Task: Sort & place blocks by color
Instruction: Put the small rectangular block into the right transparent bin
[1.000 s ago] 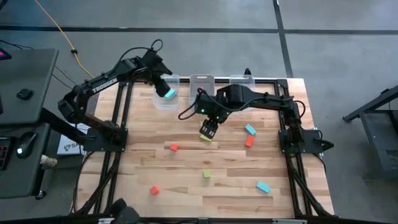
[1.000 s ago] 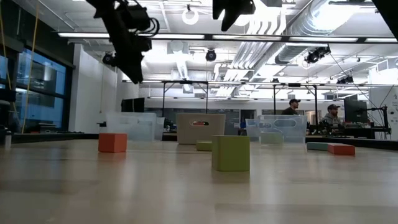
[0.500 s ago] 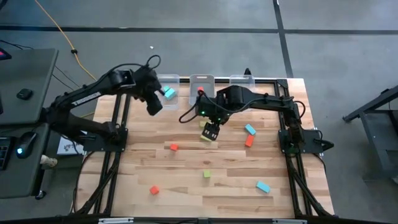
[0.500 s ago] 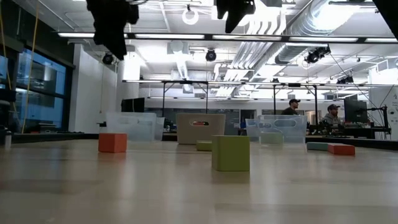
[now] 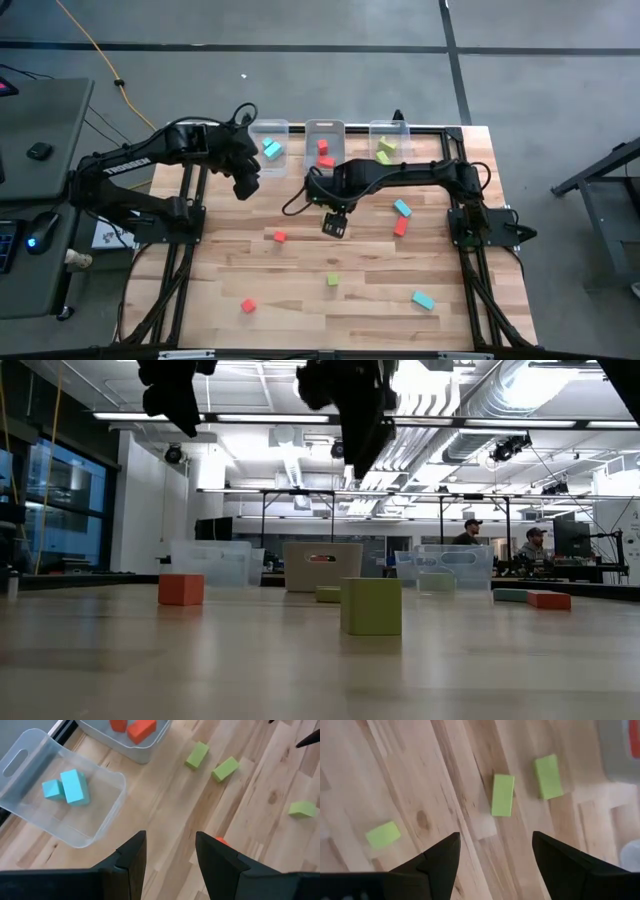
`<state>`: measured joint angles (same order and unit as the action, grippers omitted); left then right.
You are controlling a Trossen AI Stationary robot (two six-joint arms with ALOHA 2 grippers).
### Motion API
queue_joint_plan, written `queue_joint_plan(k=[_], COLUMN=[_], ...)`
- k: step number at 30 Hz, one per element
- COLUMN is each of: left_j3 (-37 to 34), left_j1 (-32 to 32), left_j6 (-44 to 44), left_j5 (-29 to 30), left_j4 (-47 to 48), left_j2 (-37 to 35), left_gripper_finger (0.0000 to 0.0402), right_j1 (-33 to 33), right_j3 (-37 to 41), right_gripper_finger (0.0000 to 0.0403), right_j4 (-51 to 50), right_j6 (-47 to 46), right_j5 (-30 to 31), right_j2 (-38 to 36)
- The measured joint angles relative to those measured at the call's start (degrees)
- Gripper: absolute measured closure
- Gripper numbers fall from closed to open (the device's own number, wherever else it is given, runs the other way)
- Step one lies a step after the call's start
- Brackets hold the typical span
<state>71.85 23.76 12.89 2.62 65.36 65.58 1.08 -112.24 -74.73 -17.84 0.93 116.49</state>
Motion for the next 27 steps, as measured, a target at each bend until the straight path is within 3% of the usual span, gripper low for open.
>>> queue_joint_plan(k=[15, 27], left_j3=[0.0, 0.0], left_j1=[-0.3, -0.2], left_j6=[0.0, 0.0], left_j5=[3.6, 4.1], left_j4=[0.0, 0.0], left_j2=[0.2, 0.2], left_gripper_finger=[0.0257, 0.0257], right_j1=[-2.9, -5.2], right_j3=[18.7, 24.9], right_gripper_finger=[0.0165, 0.0165], right_j4=[18.3, 28.3], right_j6=[-5.8, -3.4], right_j5=[-2.8, -2.8], right_j2=[0.0, 0.0])
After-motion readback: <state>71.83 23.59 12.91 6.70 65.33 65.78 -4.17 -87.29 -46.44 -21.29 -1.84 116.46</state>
